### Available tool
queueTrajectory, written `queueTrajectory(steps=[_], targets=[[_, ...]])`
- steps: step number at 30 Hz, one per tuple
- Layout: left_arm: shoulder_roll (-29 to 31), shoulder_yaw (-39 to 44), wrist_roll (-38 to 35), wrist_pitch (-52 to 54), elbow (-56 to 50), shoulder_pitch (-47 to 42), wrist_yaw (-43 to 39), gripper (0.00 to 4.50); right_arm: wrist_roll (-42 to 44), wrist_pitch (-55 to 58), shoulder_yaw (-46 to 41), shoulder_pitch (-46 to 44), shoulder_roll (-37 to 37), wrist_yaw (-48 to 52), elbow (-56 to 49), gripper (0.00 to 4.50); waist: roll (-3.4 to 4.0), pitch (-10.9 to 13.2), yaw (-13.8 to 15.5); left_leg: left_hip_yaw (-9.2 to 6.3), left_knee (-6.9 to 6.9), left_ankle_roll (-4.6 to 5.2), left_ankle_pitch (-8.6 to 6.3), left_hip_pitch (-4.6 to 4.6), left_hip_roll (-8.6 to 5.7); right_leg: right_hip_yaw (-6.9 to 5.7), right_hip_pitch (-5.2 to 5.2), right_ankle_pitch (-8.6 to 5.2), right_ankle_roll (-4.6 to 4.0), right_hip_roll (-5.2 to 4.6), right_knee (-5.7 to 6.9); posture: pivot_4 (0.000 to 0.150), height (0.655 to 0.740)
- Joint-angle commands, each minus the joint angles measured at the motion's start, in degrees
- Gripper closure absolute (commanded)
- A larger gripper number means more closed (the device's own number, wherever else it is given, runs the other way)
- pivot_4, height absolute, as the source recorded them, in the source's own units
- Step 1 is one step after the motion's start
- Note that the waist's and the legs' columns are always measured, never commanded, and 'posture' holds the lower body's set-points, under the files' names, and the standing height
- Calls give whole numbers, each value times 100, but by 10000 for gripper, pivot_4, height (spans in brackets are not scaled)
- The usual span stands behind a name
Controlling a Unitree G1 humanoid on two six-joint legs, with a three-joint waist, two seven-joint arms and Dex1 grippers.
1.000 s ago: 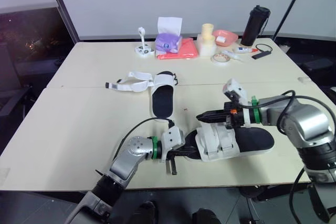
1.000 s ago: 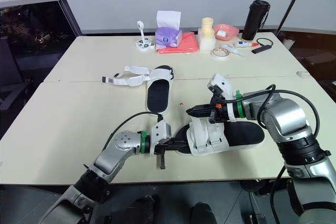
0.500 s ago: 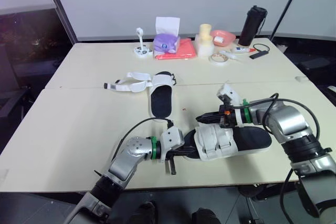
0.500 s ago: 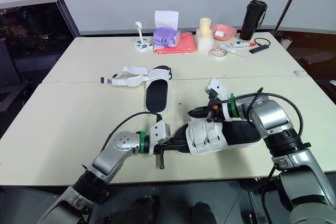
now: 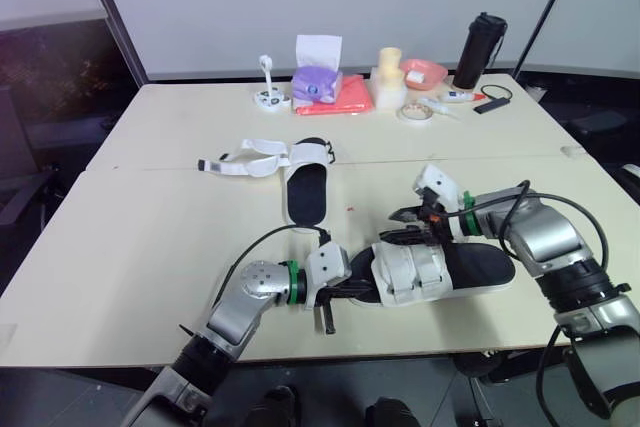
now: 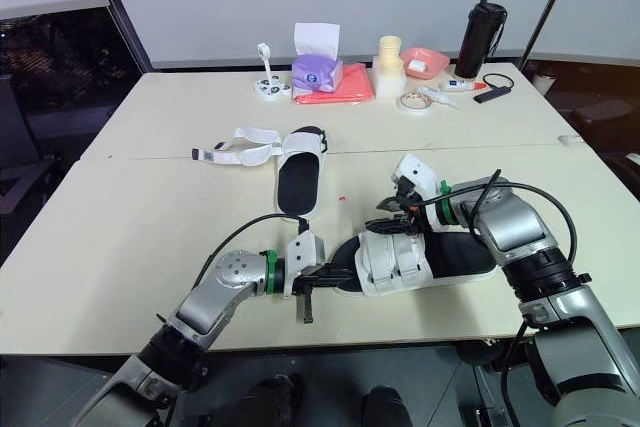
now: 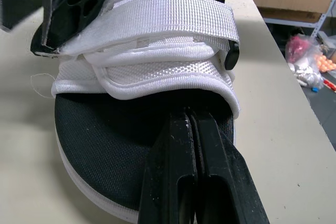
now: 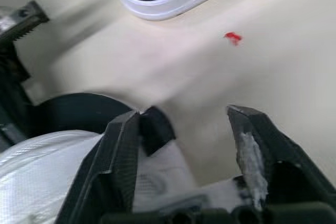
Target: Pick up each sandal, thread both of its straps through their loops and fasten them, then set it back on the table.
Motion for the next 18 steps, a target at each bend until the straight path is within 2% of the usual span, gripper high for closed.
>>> queueTrajectory(steps=[1,6,10,15,18], targets=[[61,-157,178,116,221,107,-41,45000,-497,-338,132,-117,-41,-135,96,19693,0,0,1,1,0,0,0,0,0,0,0,0,0,0,0,1500,7400],[27,-153,179,101,254,91,-26,45000,-1211,-1006,377,-361,98,-411,627,19693,0,0,2,2,0,0,0,0,-2,-1,0,0,0,0,0,1500,7400],[22,-152,187,85,244,106,-10,45000,-1263,-1218,72,-642,105,-475,802,19693,2,1,1,1,-1,0,0,0,-3,0,1,0,0,0,0,1500,7400],[58,-105,185,31,266,119,-1,45000,-1023,-1268,-797,-501,-431,-546,-116,19693,6,4,26,-3,-3,0,1,-1,-3,3,3,0,0,-1,0,1500,7400],[50,4,171,-185,341,80,49,45000,-1263,-1684,-1129,320,-924,-711,-828,19693,2,1,69,0,-9,0,0,-1,-3,1,2,-1,1,0,-2,1500,7400]])
